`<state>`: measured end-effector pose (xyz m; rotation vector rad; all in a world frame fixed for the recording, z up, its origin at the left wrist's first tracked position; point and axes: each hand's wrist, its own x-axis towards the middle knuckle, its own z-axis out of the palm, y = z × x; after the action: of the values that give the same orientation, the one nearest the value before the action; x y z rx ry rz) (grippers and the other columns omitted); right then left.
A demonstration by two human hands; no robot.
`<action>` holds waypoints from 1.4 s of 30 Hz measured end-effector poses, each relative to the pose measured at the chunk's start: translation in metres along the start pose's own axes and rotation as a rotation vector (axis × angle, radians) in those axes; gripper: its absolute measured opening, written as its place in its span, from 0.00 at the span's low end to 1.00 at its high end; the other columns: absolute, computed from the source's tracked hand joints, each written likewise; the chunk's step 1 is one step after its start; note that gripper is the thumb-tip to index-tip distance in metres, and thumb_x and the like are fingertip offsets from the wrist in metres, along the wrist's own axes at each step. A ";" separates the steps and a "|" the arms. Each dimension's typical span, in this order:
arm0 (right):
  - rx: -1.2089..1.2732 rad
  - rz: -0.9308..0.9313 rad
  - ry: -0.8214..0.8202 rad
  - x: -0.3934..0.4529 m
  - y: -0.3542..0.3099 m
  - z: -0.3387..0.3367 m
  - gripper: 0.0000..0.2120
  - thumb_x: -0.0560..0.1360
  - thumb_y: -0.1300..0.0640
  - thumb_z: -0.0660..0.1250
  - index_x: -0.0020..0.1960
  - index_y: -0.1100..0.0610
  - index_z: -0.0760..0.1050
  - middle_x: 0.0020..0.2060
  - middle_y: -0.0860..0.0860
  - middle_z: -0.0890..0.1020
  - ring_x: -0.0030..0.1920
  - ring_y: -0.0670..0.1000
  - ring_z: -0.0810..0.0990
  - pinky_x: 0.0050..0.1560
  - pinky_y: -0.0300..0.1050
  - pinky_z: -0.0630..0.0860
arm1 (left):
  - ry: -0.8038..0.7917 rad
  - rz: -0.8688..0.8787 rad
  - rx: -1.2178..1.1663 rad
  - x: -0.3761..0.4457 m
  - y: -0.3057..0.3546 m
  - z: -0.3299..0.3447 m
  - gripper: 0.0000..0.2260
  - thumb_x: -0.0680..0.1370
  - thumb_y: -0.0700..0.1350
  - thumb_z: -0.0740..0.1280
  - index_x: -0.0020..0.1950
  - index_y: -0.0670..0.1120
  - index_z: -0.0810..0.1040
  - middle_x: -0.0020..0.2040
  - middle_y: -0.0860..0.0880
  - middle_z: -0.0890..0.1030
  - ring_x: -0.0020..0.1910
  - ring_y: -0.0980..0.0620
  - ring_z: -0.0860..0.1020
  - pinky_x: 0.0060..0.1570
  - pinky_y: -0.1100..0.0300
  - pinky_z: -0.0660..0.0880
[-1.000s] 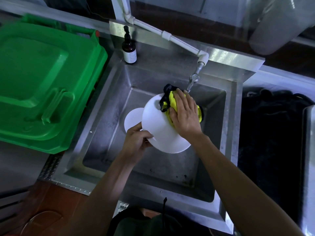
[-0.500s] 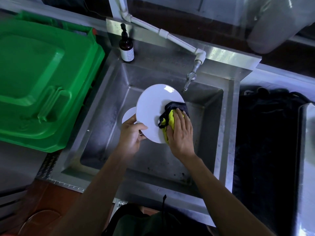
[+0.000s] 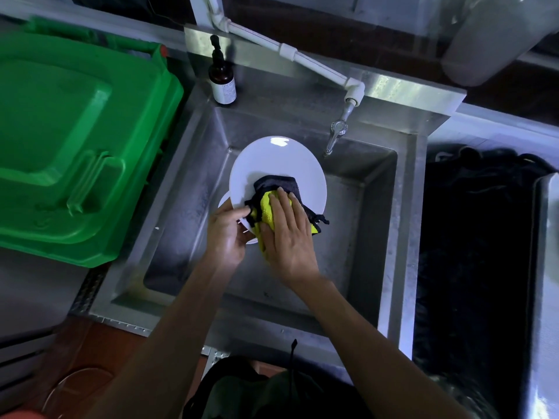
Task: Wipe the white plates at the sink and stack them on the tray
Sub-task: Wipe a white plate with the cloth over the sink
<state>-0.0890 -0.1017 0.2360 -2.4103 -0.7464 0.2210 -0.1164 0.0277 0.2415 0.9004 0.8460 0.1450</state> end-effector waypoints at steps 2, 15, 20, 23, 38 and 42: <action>-0.017 -0.020 -0.010 -0.002 0.007 -0.004 0.25 0.85 0.51 0.55 0.77 0.63 0.64 0.78 0.58 0.63 0.79 0.60 0.59 0.77 0.59 0.57 | -0.006 0.001 0.010 -0.002 0.001 0.000 0.12 0.77 0.33 0.62 0.57 0.40 0.81 0.42 0.45 0.83 0.41 0.46 0.81 0.35 0.56 0.80; -0.151 0.068 -0.108 0.019 0.059 -0.026 0.27 0.86 0.49 0.50 0.82 0.57 0.51 0.82 0.52 0.52 0.82 0.53 0.45 0.80 0.53 0.44 | -0.003 0.012 0.105 0.003 -0.005 -0.016 0.16 0.68 0.36 0.69 0.56 0.40 0.83 0.50 0.40 0.85 0.44 0.41 0.84 0.44 0.43 0.81; -0.138 0.056 -0.066 0.042 0.070 -0.030 0.26 0.86 0.49 0.51 0.82 0.56 0.53 0.82 0.52 0.53 0.82 0.55 0.46 0.80 0.53 0.45 | -0.039 0.019 0.148 -0.001 -0.008 -0.022 0.17 0.74 0.31 0.65 0.56 0.46 0.85 0.55 0.44 0.86 0.51 0.42 0.85 0.47 0.44 0.83; -0.167 0.027 -0.061 0.051 0.070 -0.031 0.26 0.86 0.49 0.50 0.82 0.55 0.53 0.82 0.51 0.52 0.81 0.55 0.46 0.80 0.52 0.45 | -0.061 0.008 0.157 -0.005 -0.008 -0.022 0.17 0.71 0.34 0.67 0.54 0.49 0.86 0.55 0.47 0.86 0.52 0.44 0.84 0.46 0.47 0.83; -0.089 -0.287 -0.098 0.060 0.019 -0.013 0.25 0.84 0.53 0.57 0.80 0.56 0.59 0.80 0.53 0.59 0.81 0.59 0.52 0.78 0.62 0.53 | -0.220 -0.028 0.242 -0.009 -0.003 -0.025 0.18 0.69 0.35 0.67 0.58 0.44 0.84 0.55 0.40 0.84 0.55 0.40 0.83 0.47 0.47 0.81; -0.081 -0.370 -0.128 0.049 0.010 -0.005 0.25 0.84 0.54 0.57 0.80 0.56 0.60 0.80 0.53 0.60 0.81 0.59 0.54 0.77 0.62 0.55 | -0.243 -0.023 0.243 -0.007 0.000 -0.030 0.17 0.71 0.32 0.65 0.57 0.39 0.82 0.50 0.38 0.83 0.51 0.40 0.82 0.48 0.47 0.81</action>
<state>-0.0424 -0.0833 0.2351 -2.2946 -1.2623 0.1985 -0.1422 0.0431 0.2361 1.1107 0.6545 -0.0886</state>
